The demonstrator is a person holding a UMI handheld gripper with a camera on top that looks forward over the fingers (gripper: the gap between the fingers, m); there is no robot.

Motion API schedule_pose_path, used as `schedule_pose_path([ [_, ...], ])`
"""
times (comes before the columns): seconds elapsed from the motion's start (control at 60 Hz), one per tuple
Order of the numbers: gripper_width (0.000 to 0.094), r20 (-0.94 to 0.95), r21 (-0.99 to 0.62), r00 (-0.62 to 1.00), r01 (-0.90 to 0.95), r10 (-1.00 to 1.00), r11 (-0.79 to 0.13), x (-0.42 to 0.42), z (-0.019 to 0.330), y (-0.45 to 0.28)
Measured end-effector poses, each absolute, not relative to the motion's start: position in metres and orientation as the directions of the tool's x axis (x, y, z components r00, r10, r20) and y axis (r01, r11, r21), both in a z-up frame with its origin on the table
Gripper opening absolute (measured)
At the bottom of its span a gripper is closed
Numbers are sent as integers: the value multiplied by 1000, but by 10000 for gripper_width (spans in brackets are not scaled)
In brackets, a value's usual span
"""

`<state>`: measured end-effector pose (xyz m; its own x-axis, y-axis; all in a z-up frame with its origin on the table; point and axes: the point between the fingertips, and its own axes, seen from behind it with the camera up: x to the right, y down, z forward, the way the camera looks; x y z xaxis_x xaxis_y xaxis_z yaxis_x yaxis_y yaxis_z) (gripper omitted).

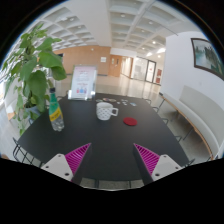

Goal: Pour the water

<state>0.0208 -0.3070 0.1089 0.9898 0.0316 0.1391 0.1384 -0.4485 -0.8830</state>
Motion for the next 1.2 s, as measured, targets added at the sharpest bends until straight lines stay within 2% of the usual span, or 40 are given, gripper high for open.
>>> schedule_pose_path([
  [0.2, 856, 79, -897, 985, 137, 153, -419, -95, 95, -286],
  [0.367, 852, 50, -919, 979, 122, 197, -374, -175, 87, -233],
  [0.667, 825, 38, -934, 976, 111, 214, -341, -255, 55, -135],
  [0.8, 727, 49, -940, 982, 108, 184, -323, -261, 46, -111],
  [0.833, 676, 45, -943, 983, 100, 176, -317, -260, 47, -108],
  [0.867, 557, 45, -947, 985, 95, 165, -307, -258, 46, -104],
  [1.1, 402, 25, -962, 983, 72, 180, -262, -262, 53, -102],
  [1.2, 395, 10, -969, 977, 62, 214, -239, -270, 64, -105],
])
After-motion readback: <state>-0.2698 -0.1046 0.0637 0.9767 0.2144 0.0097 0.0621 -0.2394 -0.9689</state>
